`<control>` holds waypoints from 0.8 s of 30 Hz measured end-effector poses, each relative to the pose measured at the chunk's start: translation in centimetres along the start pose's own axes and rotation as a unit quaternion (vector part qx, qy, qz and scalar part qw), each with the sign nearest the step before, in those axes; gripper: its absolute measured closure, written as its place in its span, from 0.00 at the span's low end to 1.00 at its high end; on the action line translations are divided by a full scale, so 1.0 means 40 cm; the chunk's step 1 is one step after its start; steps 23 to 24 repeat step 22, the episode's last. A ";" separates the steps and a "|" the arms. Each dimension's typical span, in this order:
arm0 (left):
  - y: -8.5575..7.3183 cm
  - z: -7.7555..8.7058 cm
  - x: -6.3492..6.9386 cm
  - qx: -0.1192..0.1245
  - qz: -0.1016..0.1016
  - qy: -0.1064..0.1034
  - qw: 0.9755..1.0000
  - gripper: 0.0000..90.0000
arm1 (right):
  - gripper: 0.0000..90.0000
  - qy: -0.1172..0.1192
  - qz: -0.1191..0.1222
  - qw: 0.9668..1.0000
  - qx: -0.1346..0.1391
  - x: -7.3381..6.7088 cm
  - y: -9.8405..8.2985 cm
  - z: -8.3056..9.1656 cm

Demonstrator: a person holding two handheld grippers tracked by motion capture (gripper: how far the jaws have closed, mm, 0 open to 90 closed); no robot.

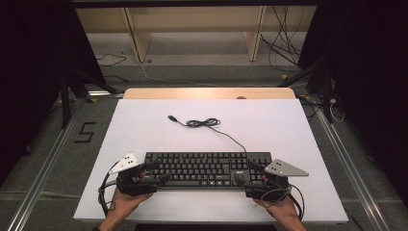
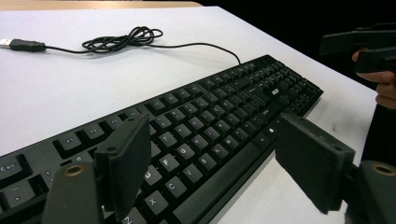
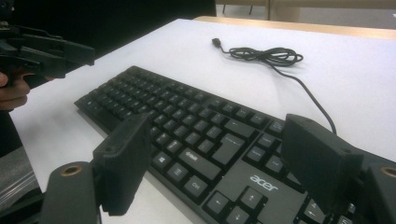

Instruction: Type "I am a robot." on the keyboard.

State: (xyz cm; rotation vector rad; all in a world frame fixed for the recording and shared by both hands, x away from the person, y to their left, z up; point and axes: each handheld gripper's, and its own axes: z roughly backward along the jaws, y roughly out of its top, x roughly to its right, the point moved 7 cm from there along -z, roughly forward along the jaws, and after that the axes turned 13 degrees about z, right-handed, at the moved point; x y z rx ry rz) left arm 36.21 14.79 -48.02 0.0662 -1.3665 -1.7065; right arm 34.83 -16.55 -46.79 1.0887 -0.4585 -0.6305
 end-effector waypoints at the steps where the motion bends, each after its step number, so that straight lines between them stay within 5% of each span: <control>1: 0.000 -0.001 0.000 0.001 0.001 0.000 1.000 0.29 | 0.28 -0.001 0.001 1.000 0.000 0.001 -0.001 0.001; 24: 0.004 0.000 -0.008 0.005 0.000 0.005 1.000 0.29 | 0.28 -0.003 0.009 1.000 -0.001 0.001 0.002 -0.002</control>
